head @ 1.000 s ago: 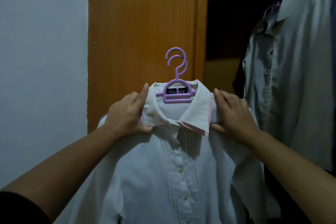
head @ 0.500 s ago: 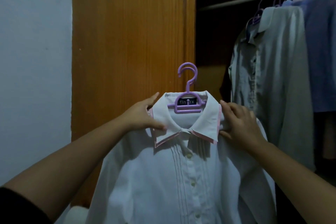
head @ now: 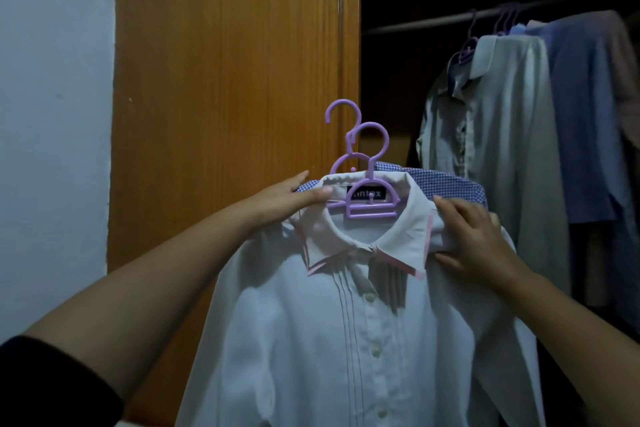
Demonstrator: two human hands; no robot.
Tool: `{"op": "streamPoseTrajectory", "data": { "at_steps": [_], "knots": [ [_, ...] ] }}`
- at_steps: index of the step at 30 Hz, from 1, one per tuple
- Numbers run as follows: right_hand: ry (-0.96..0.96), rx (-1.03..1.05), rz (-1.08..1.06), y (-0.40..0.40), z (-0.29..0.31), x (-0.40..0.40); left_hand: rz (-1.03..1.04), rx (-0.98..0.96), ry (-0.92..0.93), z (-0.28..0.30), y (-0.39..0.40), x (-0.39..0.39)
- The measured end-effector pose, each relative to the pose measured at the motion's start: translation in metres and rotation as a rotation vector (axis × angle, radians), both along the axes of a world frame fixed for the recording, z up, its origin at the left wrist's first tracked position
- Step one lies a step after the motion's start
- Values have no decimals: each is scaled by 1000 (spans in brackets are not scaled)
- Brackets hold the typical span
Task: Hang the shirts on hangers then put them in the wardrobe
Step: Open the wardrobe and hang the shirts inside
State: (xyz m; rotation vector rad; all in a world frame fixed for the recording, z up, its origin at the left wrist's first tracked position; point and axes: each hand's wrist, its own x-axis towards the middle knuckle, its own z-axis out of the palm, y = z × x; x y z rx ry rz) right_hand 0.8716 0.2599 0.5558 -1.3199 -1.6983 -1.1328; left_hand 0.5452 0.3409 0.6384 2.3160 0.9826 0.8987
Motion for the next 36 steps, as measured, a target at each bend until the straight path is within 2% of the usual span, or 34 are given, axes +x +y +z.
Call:
{"op": "streamPoseTrajectory", "data": {
  "at_steps": [4,9,13,16,21,24,30,36],
  "knots": [
    [-11,-12,2,-4,9,5,-30,-96,-104,6,0,8],
    [67,-45,-27,-13,7,21,51,21,-210,13,-4,-5],
    [74,-65,-57,-18,5,24,177,396,-169,8,-7,-5],
    [49,-71,-88,-17,12,21,214,659,-211,-2,-8,3],
    [63,-26,-81,-23,20,28,161,892,-260,-10,-2,0],
    [88,-8,-95,-24,22,30,160,910,-179,-11,-3,-3],
    [65,1,-63,-27,24,30,219,829,73,-6,-5,-11],
    [89,-16,-45,-31,21,35,226,710,60,3,-5,-14]
  ]
}}
